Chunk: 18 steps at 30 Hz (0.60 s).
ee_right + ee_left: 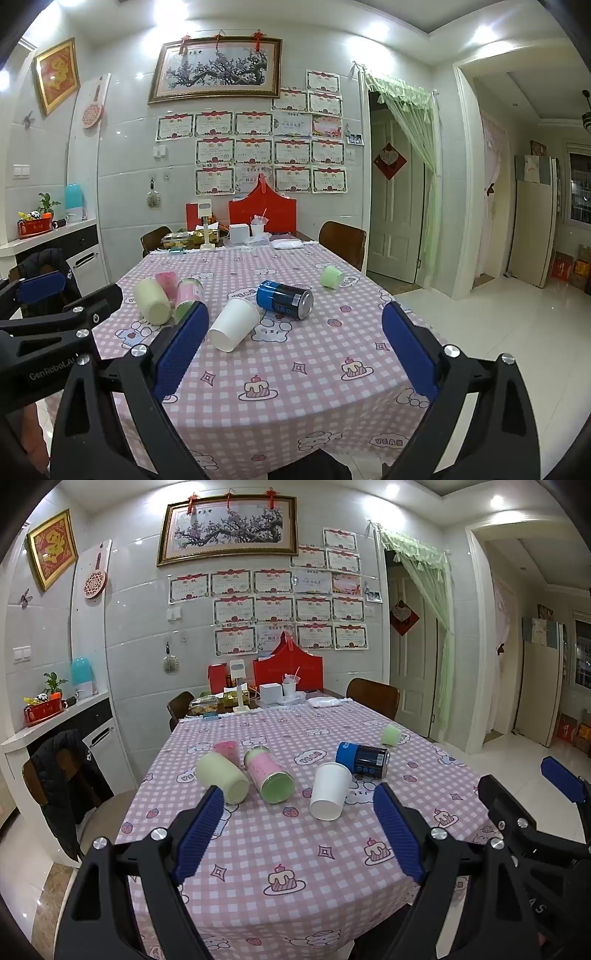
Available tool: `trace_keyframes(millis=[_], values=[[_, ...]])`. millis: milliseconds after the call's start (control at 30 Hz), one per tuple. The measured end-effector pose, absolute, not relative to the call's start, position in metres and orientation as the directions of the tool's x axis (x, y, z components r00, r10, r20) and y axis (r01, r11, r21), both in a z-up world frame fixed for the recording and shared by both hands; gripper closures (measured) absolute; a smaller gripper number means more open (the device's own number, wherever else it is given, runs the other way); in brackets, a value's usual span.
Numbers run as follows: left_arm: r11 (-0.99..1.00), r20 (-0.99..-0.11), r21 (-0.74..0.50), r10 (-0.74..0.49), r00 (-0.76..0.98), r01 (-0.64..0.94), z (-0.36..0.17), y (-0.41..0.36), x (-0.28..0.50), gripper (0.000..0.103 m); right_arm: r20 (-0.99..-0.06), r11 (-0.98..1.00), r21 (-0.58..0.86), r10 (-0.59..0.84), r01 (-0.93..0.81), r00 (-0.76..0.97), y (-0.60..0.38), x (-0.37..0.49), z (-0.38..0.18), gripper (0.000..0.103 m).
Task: Flip cup upside down
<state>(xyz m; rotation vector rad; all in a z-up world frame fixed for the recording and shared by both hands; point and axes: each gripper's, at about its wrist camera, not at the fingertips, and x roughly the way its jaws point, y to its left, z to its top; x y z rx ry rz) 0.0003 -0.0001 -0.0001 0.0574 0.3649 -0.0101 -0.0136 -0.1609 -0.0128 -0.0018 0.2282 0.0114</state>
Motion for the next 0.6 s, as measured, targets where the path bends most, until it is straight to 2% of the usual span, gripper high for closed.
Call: trace_keyframes(millis=[600], values=[[0.998, -0.352, 0.055, 0.001, 0.936, 0.019, 0.0007, -0.0007, -0.0003, 0.021, -0.228, 1.0, 0.001, 0.012, -0.012, 0.974, -0.162, -0.0121, -0.0133, 0.012]])
